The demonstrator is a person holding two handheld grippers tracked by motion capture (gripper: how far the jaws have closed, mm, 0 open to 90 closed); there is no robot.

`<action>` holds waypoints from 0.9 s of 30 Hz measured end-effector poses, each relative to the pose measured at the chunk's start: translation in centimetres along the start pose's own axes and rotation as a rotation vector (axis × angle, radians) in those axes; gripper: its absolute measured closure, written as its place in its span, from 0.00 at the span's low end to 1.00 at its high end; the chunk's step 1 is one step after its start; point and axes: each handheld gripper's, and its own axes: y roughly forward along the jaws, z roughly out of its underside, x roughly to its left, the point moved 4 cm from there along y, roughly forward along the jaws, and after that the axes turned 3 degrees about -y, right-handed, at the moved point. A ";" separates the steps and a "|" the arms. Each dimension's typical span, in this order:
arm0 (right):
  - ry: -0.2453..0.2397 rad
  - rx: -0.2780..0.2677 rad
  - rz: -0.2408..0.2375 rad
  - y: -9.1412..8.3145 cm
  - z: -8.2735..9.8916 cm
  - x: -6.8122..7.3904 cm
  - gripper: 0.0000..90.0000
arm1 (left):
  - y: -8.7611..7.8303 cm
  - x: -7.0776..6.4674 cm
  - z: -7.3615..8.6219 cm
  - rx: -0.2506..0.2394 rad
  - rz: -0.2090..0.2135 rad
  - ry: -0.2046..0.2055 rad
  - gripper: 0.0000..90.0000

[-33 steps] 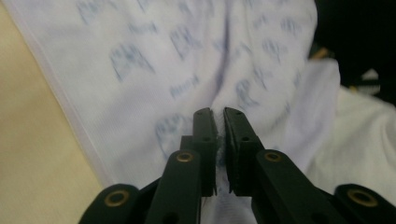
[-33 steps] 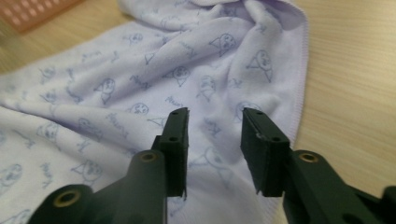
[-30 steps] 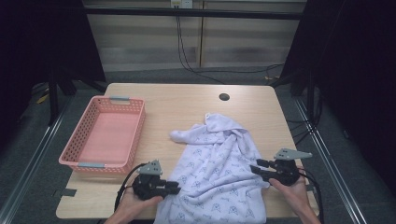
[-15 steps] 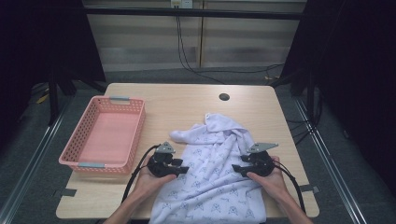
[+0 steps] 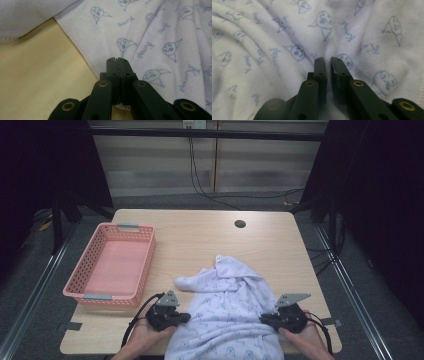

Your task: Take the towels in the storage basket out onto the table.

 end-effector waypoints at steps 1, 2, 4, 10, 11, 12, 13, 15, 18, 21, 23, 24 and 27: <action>-0.012 0.013 -0.022 -0.2 0.3 0.7 0.93 | -0.3 -0.5 0.4 0.011 0.020 -0.012 0.99; -0.024 0.026 -0.034 -0.4 0.5 1.5 0.93 | -0.6 -1.1 0.9 0.026 0.048 -0.013 0.99; -0.054 0.049 -0.058 -0.6 0.8 2.7 0.91 | -1.0 -1.8 1.6 0.025 0.064 -0.002 0.98; -0.022 -0.076 -0.064 -0.7 -1.0 2.8 0.67 | -1.3 -1.0 -0.2 -0.101 0.068 -0.020 0.84; -0.025 -0.113 -0.048 -0.6 -1.8 2.4 0.64 | -1.0 -0.8 -0.6 -0.106 0.074 -0.034 0.83; -0.029 -0.128 -0.031 -0.4 -2.5 2.2 0.64 | -0.2 -0.4 -1.3 -0.111 0.069 -0.038 0.83; -0.054 -0.144 -0.027 0.1 -3.9 1.9 0.64 | 0.3 -0.1 -1.5 -0.103 0.064 -0.034 0.83; -0.068 -0.168 -0.021 1.0 -5.8 1.5 0.63 | 1.0 0.4 -2.0 -0.094 0.044 -0.029 0.82; -0.075 -0.179 -0.027 3.4 -8.6 0.9 0.61 | 1.3 1.2 -2.2 -0.096 0.043 -0.071 0.82; -0.091 -0.162 -0.026 6.4 -11.1 0.4 0.59 | 1.4 1.1 -1.8 -0.076 0.032 -0.057 0.82; -0.095 -0.158 -0.028 7.8 -12.1 0.2 0.58 | 1.5 1.0 -1.6 -0.073 0.024 -0.052 0.80; -0.098 -0.153 -0.023 8.3 -12.4 0.1 0.58 | 1.5 1.0 -1.5 -0.074 0.026 -0.047 0.80; -0.090 -0.132 -0.021 10.4 -12.8 -0.1 0.56 | 1.5 0.9 -1.4 -0.077 0.029 -0.049 0.82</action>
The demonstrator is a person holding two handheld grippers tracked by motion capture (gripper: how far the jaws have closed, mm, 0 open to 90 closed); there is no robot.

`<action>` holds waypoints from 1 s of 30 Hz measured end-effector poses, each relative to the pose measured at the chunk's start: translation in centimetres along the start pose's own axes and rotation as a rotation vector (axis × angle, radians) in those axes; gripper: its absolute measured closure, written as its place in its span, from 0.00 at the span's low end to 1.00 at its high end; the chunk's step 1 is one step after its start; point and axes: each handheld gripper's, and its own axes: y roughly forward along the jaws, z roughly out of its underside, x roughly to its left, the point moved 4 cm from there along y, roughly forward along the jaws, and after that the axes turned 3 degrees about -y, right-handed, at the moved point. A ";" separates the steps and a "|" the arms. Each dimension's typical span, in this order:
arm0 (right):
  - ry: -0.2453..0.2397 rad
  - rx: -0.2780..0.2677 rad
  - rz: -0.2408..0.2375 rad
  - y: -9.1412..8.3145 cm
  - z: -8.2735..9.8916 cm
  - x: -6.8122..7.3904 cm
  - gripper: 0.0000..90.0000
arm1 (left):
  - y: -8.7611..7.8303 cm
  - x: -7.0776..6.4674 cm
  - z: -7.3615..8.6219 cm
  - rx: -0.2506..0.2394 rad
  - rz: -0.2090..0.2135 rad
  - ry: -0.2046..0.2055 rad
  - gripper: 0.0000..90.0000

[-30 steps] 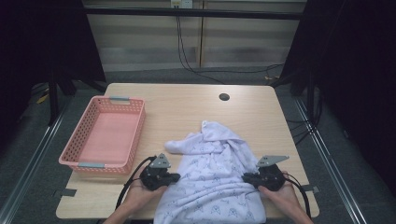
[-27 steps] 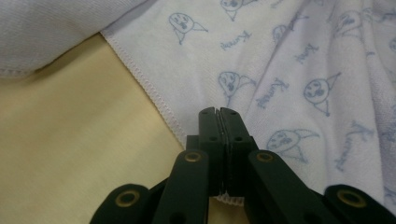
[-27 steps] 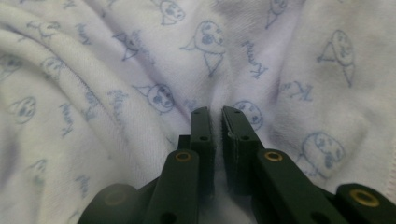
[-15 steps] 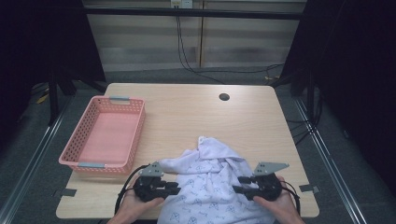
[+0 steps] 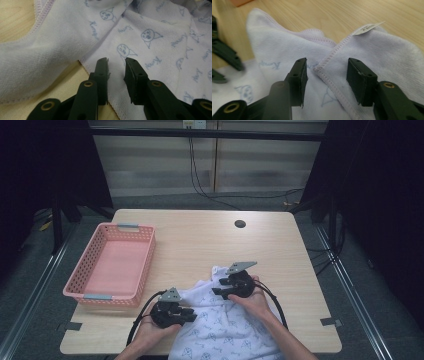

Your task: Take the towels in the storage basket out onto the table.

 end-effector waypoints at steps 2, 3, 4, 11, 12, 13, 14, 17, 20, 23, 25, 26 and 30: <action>0.001 0.000 -0.001 0.3 0.0 0.0 0.54 | 0.0 -0.1 0.0 0.004 -0.006 0.009 0.83; -0.014 0.014 0.031 1.1 0.3 0.2 0.55 | 0.0 -0.1 0.1 0.007 -0.010 0.018 0.83; -0.008 0.015 0.038 1.1 0.2 0.3 0.59 | 0.0 -0.2 0.1 0.008 -0.010 0.019 0.83; 0.029 -0.052 0.038 -1.3 0.0 -0.7 0.98 | -0.5 -0.5 0.6 0.020 -0.019 0.034 0.88; 0.037 -0.071 0.040 -2.5 0.0 -1.1 0.98 | -0.7 -0.7 0.8 0.025 -0.020 0.040 0.88; 0.041 -0.082 0.048 -3.4 0.1 -1.4 0.98 | -0.9 -0.8 1.0 0.033 -0.023 0.034 0.88; 0.056 -0.098 0.070 -4.5 0.3 -1.7 0.99 | -1.0 -0.8 1.1 0.028 -0.018 0.020 0.88; 0.086 -0.148 0.117 -7.5 0.9 -2.7 0.99 | -1.4 -1.2 1.5 0.040 -0.013 0.025 0.88; 0.122 -0.209 0.166 -11.0 1.7 -3.8 0.99 | -1.8 -1.5 1.9 0.045 -0.012 0.023 0.88; 0.170 -0.264 0.226 -14.2 2.7 -5.5 0.99 | -2.1 -1.7 2.2 0.061 0.000 0.028 0.88; 0.192 -0.292 0.281 -15.9 3.4 -6.6 0.99 | -2.3 -1.8 2.4 0.063 0.002 0.022 0.88; 0.215 -0.310 0.295 -16.9 3.9 -7.3 0.99 | -2.3 -1.9 2.5 0.061 0.005 0.021 0.88; 0.268 -0.333 0.350 -18.9 6.2 -9.0 0.99 | -2.6 -2.1 2.7 0.074 0.026 0.016 0.84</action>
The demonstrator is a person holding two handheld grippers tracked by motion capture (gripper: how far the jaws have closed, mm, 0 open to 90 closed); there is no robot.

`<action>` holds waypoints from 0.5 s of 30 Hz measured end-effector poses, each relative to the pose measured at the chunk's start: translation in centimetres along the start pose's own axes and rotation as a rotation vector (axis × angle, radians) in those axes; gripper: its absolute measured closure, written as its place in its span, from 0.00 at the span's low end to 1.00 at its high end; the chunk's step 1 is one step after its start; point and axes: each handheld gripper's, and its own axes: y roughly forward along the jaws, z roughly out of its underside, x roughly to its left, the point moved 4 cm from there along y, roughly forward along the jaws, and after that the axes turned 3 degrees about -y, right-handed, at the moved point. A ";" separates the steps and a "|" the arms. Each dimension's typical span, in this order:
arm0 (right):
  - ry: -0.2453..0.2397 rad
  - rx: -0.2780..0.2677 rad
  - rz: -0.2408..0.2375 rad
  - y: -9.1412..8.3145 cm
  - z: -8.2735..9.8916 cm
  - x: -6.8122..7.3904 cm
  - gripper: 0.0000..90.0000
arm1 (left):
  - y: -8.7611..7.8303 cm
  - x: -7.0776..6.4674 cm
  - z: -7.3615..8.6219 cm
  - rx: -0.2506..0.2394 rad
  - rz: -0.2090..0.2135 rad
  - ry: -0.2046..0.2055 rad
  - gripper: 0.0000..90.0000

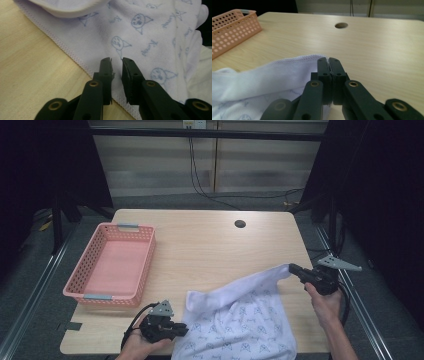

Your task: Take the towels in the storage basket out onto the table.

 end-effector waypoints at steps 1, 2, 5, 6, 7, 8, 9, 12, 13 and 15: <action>0.004 0.017 0.004 -0.1 0.5 -0.3 0.99 | 0.0 -0.1 -0.2 -0.014 -0.001 0.002 0.82; 0.001 0.030 0.001 -0.1 1.0 -0.3 0.99 | -0.1 -0.1 -0.6 -0.035 0.003 0.001 0.80; -0.007 0.054 -0.012 0.2 1.9 0.3 0.99 | -1.0 -0.2 -2.3 -0.135 0.010 0.006 0.74; -0.009 0.058 -0.022 0.3 2.0 0.5 0.99 | -1.3 -0.2 -2.7 -0.154 0.002 0.016 0.72; -0.016 0.062 -0.029 0.3 2.0 0.6 0.99 | -1.3 -0.3 -3.1 -0.168 0.001 0.014 0.70; -0.017 0.062 -0.034 0.4 1.9 0.8 0.99 | -1.3 -0.3 -3.3 -0.179 0.006 0.005 0.67; -0.021 0.063 -0.037 0.4 1.9 0.9 0.99 | -1.3 -0.3 -3.5 -0.204 0.004 0.016 0.65; -0.017 0.064 -0.059 0.6 2.0 1.2 0.99 | -0.4 -0.2 -4.0 -0.208 0.010 0.015 0.57; -0.018 0.064 -0.060 0.7 2.0 1.3 0.99 | 0.1 -0.1 -4.2 -0.200 0.020 0.009 0.55; -0.021 0.067 -0.072 0.8 2.1 1.5 0.99 | 0.8 0.0 -4.6 -0.194 0.016 0.005 0.55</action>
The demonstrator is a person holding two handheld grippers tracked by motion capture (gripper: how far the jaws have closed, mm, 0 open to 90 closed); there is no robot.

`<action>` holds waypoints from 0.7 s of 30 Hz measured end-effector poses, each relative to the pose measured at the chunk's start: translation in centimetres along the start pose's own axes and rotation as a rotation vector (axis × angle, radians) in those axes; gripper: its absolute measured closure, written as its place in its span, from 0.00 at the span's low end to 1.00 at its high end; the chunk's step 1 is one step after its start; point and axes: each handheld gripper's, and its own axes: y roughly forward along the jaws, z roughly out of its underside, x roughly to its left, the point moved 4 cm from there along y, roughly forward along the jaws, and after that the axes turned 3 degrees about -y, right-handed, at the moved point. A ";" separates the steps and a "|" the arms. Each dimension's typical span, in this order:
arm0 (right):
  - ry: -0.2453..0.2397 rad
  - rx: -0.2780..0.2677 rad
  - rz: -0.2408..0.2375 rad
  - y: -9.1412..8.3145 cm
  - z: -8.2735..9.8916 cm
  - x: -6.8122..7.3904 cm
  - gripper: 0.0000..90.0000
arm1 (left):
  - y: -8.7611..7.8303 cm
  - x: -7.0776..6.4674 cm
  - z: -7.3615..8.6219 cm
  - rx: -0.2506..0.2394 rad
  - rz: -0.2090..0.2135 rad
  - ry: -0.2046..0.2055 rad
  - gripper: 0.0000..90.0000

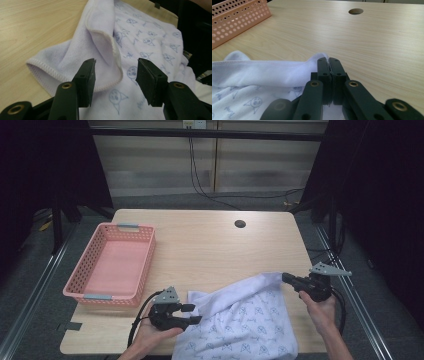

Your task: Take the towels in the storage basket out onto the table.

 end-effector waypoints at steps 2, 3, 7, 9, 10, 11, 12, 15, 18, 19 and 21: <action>-0.009 0.002 -0.005 0.1 0.0 0.2 0.99 | 0.7 0.1 -0.1 0.015 0.001 0.009 0.57; -0.010 0.001 -0.011 0.1 0.0 0.3 0.99 | 1.0 0.2 -0.1 0.025 -0.016 0.023 0.61; -0.009 0.003 -0.020 0.1 0.0 0.3 0.99 | 1.8 0.5 -0.1 0.031 0.012 0.014 0.96; -0.010 -0.004 -0.019 -0.2 -0.1 0.4 0.99 | 1.1 0.3 -0.5 -0.001 0.018 0.005 0.98; -0.007 -0.006 -0.022 -0.3 -0.1 0.4 0.99 | 0.5 0.4 -0.8 -0.022 0.014 0.005 0.98; -0.011 -0.010 -0.024 -0.5 -0.2 0.4 0.99 | -0.2 0.5 -1.1 -0.047 0.011 0.003 0.98; -0.010 -0.014 -0.019 -0.7 -0.3 0.4 0.99 | -0.9 0.6 -1.5 -0.074 0.006 -0.004 0.98; -0.009 -0.033 -0.021 -1.2 -0.8 0.3 0.99 | -3.0 1.1 -2.9 -0.138 -0.028 0.006 0.98; -0.020 -0.051 -0.018 -1.5 -1.8 0.3 0.99 | -5.6 1.5 -5.0 -0.216 -0.069 0.019 0.98; -0.024 -0.063 -0.016 -1.8 -2.5 0.3 0.99 | -6.2 1.6 -5.5 -0.233 -0.079 0.021 0.98; -0.037 -0.092 -0.011 -2.2 -3.7 0.2 0.99 | -7.7 1.7 -6.6 -0.269 -0.104 0.028 0.98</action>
